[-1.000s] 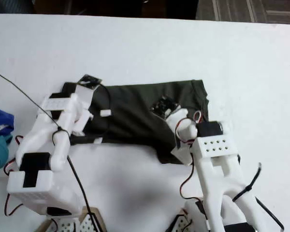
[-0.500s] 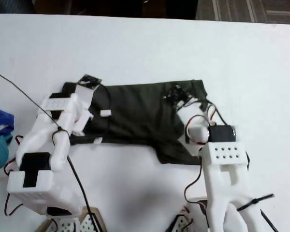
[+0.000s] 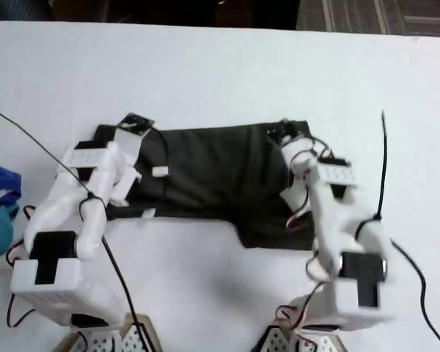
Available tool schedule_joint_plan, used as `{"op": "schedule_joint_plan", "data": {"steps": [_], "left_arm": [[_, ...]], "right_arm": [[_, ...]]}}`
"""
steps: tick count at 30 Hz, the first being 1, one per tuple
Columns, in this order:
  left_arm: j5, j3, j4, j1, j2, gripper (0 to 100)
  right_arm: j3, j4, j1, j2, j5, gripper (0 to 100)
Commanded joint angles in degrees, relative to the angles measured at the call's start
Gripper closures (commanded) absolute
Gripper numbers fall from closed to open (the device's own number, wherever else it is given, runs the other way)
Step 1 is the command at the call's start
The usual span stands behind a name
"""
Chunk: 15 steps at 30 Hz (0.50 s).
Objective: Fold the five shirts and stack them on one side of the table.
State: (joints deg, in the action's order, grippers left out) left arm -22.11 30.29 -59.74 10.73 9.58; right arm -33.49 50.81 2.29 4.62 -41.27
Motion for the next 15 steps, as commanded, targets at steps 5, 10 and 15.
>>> {"op": "schedule_joint_plan", "data": {"steps": [5,10,15], "left_arm": [[0.2,0.3,0.9,2.0,0.4,98],[0.2,0.3,0.9,2.0,0.4,98],[0.2,0.3,0.9,2.0,0.4,98]], "right_arm": [[13.6,10.1,2.5,5.4,0.1,98.0],[12.0,14.5,1.6,-4.5,0.1,98.0],[2.7,17.4,0.4,-21.4,-0.4,97.6]]}}
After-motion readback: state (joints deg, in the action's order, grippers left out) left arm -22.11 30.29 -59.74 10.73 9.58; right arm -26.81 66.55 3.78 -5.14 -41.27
